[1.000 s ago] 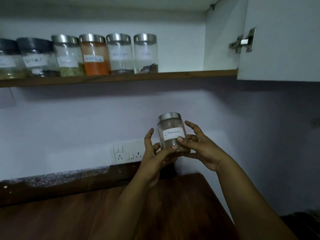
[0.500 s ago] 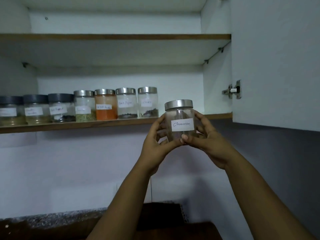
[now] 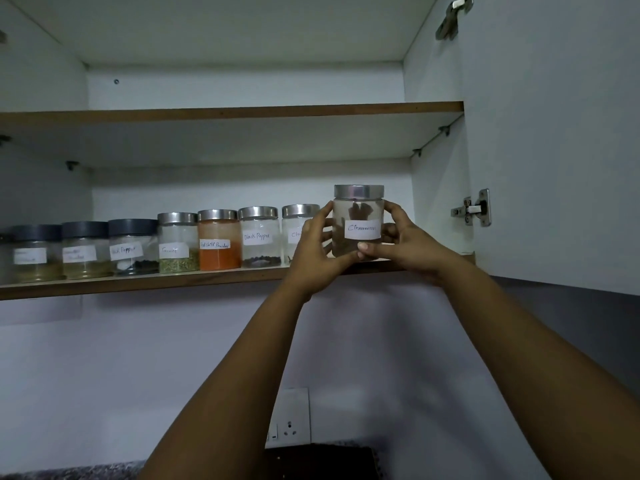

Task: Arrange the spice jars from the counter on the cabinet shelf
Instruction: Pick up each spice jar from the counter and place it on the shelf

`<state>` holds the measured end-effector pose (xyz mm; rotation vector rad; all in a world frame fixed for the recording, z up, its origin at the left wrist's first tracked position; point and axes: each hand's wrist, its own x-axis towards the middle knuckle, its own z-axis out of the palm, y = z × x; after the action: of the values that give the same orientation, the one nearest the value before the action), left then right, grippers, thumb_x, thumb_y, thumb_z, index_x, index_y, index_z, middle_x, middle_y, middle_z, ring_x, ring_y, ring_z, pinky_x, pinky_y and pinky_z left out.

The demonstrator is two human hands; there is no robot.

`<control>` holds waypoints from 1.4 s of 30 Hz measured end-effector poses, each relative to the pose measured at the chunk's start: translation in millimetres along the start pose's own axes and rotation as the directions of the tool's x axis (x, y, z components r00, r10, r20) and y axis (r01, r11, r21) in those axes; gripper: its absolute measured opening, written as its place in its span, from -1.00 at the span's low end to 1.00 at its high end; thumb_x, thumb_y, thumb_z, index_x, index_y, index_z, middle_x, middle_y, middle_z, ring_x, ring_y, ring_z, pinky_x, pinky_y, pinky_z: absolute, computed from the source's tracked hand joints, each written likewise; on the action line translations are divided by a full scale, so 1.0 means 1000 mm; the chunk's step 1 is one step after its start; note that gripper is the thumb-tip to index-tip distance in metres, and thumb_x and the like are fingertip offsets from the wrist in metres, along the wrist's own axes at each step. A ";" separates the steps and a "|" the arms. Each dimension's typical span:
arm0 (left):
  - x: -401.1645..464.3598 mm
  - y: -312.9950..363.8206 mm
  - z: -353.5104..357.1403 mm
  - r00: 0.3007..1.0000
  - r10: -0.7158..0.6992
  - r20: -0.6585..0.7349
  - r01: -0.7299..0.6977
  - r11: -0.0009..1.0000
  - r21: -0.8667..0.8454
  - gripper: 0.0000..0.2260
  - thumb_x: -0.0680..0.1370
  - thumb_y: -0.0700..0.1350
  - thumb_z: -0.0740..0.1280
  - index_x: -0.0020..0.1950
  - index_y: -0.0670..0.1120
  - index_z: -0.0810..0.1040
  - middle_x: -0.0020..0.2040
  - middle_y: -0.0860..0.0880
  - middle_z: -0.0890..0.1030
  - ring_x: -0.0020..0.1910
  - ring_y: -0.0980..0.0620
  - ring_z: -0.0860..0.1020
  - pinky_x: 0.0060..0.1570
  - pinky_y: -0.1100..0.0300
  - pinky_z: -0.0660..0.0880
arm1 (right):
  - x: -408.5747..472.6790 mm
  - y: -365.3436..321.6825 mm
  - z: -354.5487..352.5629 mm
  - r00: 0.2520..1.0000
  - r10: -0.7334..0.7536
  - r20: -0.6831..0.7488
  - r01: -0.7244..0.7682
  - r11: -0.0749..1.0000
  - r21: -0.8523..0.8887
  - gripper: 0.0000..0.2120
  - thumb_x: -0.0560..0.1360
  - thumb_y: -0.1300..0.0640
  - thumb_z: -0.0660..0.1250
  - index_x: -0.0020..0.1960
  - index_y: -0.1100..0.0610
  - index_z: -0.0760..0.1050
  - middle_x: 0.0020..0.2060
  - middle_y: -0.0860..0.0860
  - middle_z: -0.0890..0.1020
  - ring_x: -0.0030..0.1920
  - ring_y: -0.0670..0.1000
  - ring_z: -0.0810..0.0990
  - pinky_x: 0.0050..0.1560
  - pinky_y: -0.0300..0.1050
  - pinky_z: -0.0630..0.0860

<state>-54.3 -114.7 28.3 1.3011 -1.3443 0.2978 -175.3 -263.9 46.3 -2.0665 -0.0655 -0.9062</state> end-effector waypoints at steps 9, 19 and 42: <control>0.025 -0.028 0.005 0.999 0.003 0.046 -0.017 0.949 0.315 -0.09 0.42 0.03 0.52 0.59 -0.03 0.03 0.47 -0.10 0.26 0.37 -0.06 0.42 0.33 -0.07 0.44 | 0.034 0.009 -0.012 0.996 0.080 0.042 -0.069 0.974 -0.215 -0.07 0.35 0.03 0.57 0.52 -0.12 0.06 0.16 0.05 0.61 0.20 0.03 0.58 0.34 0.09 0.44; 0.019 -0.045 0.017 0.978 0.155 -0.141 -0.065 0.866 0.495 -0.43 0.47 0.02 0.45 0.41 -0.10 0.37 0.23 -0.07 0.47 0.18 -0.04 0.50 0.13 0.04 0.51 | 0.054 0.026 -0.009 0.973 0.212 0.088 -0.200 0.972 -0.126 -0.08 0.41 0.10 0.52 0.55 -0.15 0.00 0.11 0.09 0.61 0.17 0.05 0.60 0.25 0.00 0.50; -0.008 -0.106 -0.004 0.763 0.564 -0.316 0.058 0.427 0.903 -0.80 0.62 -0.08 0.20 -0.16 -0.11 0.48 -0.23 -0.05 0.46 -0.23 -0.03 0.41 -0.15 0.11 0.32 | 0.084 0.048 0.005 0.949 0.314 0.029 -0.283 0.890 -0.358 0.10 0.29 -0.18 0.55 0.59 -0.01 -0.06 0.34 0.09 0.51 0.36 0.11 0.43 0.39 0.06 0.35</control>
<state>29.5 -144.7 -30.7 1.5856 -0.7850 1.7215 -93.7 -312.5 63.6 -2.3596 0.3878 -0.6705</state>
